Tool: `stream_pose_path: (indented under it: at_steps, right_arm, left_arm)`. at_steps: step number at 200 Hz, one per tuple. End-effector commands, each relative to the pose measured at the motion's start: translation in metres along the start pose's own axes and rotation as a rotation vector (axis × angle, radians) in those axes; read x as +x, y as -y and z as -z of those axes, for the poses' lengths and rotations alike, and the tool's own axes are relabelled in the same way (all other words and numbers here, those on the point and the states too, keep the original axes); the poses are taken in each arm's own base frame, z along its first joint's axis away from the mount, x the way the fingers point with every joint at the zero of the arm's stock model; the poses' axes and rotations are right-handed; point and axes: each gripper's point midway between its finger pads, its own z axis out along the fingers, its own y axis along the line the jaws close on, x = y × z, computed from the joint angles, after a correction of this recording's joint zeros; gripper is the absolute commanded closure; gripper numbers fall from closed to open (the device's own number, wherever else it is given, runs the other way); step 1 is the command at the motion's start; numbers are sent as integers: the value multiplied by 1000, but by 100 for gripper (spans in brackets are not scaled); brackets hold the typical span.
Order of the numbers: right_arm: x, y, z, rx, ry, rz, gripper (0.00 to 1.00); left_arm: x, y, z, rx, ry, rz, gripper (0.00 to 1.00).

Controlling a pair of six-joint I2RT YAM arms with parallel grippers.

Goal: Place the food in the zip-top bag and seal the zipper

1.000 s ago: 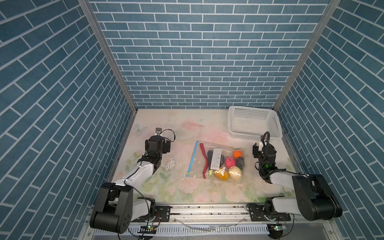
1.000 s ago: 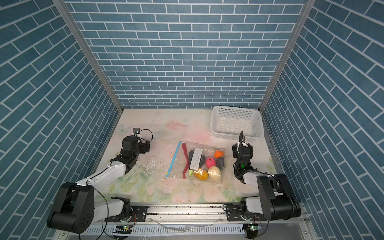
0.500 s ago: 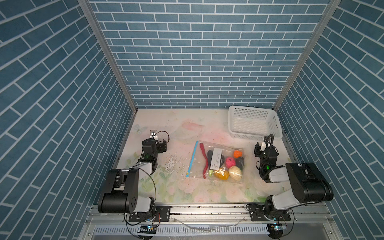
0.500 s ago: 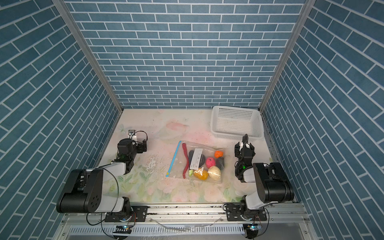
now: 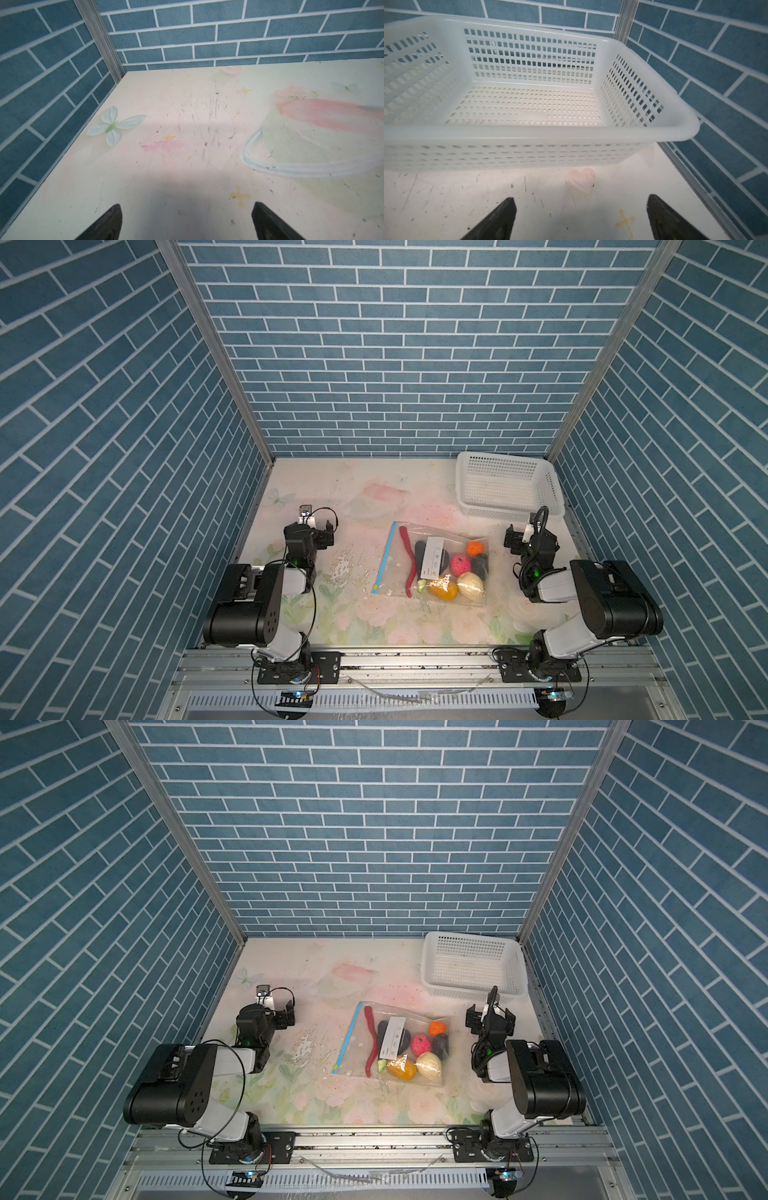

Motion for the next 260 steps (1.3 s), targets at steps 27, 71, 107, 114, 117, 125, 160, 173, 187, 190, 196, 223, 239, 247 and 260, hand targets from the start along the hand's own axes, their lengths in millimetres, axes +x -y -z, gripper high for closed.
stream_pose_path:
  at_steps: [27, 71, 107, 114, 117, 125, 160, 173, 187, 190, 196, 223, 239, 247, 260]
  right_arm:
    - [-15, 0, -5, 0, 34, -15, 1]
    - [-15, -1, -8, -8, 19, -15, 1]
    - [-13, -3, -13, -32, -13, -23, 1]
    - [-13, -3, -16, -43, -24, -29, 1]
    - [-12, -3, -16, -45, -28, -30, 1]
    - [-12, -3, -17, -51, -31, -33, 1]
    - [-11, -5, -21, -90, -58, -45, 1]
    - [-10, -6, -22, -106, -66, -52, 1]
    - [-10, -8, -22, -126, -70, -53, 1]
    - [-10, -9, -22, -132, -69, -52, 1]
    - [-10, -10, -22, -139, -71, -52, 1]
    - [-10, -10, -22, -141, -73, -52, 1]
    - [-10, -9, -23, -140, -71, -53, 1]
    - [-10, -10, -22, -142, -71, -52, 1]
    - [-10, -9, -22, -140, -72, -53, 1]
  left_arm:
    - [-5, -6, 0, -30, 20, 12, 1]
    - [-5, -6, -1, -40, 17, 7, 1]
    - [-5, -6, -1, -41, 16, 6, 1]
    - [-5, -6, -1, -40, 16, 7, 1]
    - [-5, -6, -1, -40, 17, 6, 1]
    - [-4, -5, -1, -39, 15, 7, 1]
    - [-4, -5, -1, -39, 15, 6, 1]
    - [-5, -5, 0, -39, 16, 6, 1]
    - [-4, -5, -1, -39, 15, 6, 1]
    - [-5, -5, -1, -39, 16, 6, 1]
    - [-4, -5, 0, -39, 16, 5, 1]
    - [-4, -5, 0, -39, 16, 6, 1]
    - [-4, -5, -1, -39, 15, 6, 1]
    - [-5, -5, -1, -39, 16, 6, 1]
    - [-4, -5, -1, -39, 15, 7, 1]
